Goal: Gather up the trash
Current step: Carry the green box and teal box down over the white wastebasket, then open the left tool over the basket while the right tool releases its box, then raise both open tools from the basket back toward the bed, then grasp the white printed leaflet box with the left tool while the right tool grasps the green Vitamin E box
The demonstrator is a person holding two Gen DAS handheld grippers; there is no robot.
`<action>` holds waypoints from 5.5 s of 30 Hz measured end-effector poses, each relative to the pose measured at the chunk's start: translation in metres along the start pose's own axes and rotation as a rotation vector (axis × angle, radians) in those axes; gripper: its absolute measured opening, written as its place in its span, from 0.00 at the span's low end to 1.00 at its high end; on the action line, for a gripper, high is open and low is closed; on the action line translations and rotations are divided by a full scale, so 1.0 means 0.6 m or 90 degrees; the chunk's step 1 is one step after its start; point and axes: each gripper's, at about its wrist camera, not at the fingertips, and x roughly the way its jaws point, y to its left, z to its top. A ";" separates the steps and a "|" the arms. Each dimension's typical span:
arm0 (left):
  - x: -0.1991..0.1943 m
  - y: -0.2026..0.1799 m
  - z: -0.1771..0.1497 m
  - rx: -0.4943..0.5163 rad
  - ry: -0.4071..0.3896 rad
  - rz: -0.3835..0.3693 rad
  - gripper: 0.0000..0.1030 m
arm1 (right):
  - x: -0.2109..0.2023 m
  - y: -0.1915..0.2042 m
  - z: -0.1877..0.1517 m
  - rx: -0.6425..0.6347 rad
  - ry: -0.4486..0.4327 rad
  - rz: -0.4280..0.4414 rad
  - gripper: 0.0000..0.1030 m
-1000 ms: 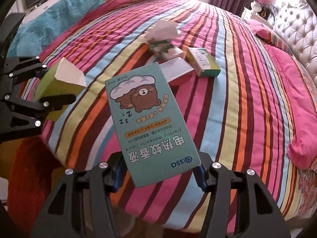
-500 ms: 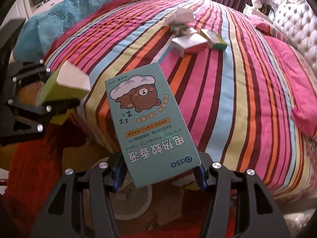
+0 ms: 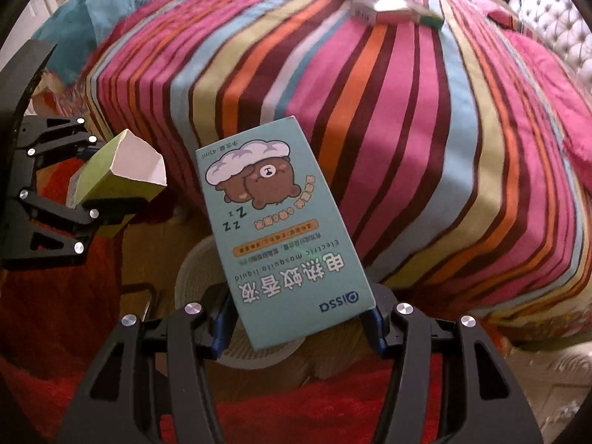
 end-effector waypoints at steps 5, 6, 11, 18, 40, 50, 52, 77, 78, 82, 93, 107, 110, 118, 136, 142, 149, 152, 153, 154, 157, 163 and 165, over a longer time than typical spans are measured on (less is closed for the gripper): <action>0.033 -0.025 -0.008 0.027 0.040 -0.021 0.46 | 0.040 0.003 -0.015 0.025 0.044 0.026 0.52; 0.039 -0.030 -0.008 0.030 0.047 -0.027 0.46 | 0.049 0.003 -0.016 0.030 0.052 0.028 0.52; 0.083 -0.047 -0.004 0.055 0.107 -0.038 0.46 | 0.092 -0.004 -0.018 0.051 0.107 0.042 0.52; 0.148 -0.042 0.013 0.018 0.181 -0.047 0.46 | 0.155 -0.018 -0.008 0.110 0.184 0.076 0.52; 0.353 -0.024 -0.030 -0.091 0.455 -0.078 0.48 | 0.347 -0.010 -0.045 0.168 0.461 0.086 0.52; 0.374 -0.043 -0.035 -0.098 0.489 -0.092 0.48 | 0.388 -0.014 -0.058 0.181 0.507 0.080 0.52; 0.380 -0.046 -0.039 -0.096 0.499 -0.092 0.48 | 0.387 -0.014 -0.058 0.187 0.509 0.082 0.52; 0.377 -0.034 -0.048 -0.104 0.501 -0.041 0.87 | 0.373 -0.036 -0.064 0.248 0.507 0.071 0.90; 0.374 -0.035 -0.048 -0.101 0.498 -0.038 0.87 | 0.370 -0.036 -0.064 0.248 0.505 0.071 0.90; 0.361 -0.046 -0.038 -0.084 0.484 -0.025 0.87 | 0.356 -0.038 -0.066 0.249 0.493 0.070 0.90; 0.278 -0.054 -0.018 -0.064 0.426 -0.029 0.87 | 0.269 -0.048 -0.064 0.267 0.421 0.130 0.90; 0.030 0.012 0.016 -0.188 0.104 0.000 0.87 | 0.022 -0.050 -0.004 0.190 0.029 0.089 0.90; -0.025 0.029 0.043 -0.198 0.018 0.039 0.87 | -0.040 -0.082 0.027 0.201 -0.095 0.043 0.90; -0.084 0.060 0.143 -0.224 -0.143 0.059 0.87 | -0.100 -0.164 0.118 0.214 -0.266 -0.022 0.90; 0.010 0.129 0.347 -0.228 -0.136 0.044 0.87 | -0.041 -0.266 0.262 0.177 -0.270 -0.040 0.90; 0.042 0.154 0.390 -0.249 -0.134 0.030 0.87 | -0.009 -0.291 0.311 0.162 -0.253 -0.060 0.90; 0.070 0.163 0.447 -0.229 -0.129 0.044 0.87 | 0.013 -0.329 0.391 0.142 -0.241 -0.070 0.90; 0.081 0.168 0.469 -0.223 -0.124 0.048 0.87 | 0.025 -0.338 0.421 0.133 -0.231 -0.075 0.90; 0.082 0.171 0.474 -0.224 -0.125 0.047 0.87 | 0.030 -0.340 0.431 0.129 -0.227 -0.072 0.90; 0.084 0.174 0.480 -0.227 -0.126 0.043 0.87 | 0.035 -0.342 0.437 0.126 -0.224 -0.070 0.90; 0.088 0.180 0.496 -0.226 -0.125 0.038 0.87 | 0.048 -0.340 0.459 0.108 -0.212 -0.066 0.90; 0.101 0.186 0.521 -0.191 -0.120 0.051 0.87 | 0.072 -0.331 0.505 0.063 -0.185 -0.064 0.90; 0.106 0.190 0.526 -0.191 -0.116 0.052 0.87 | 0.084 -0.330 0.520 0.052 -0.176 -0.070 0.90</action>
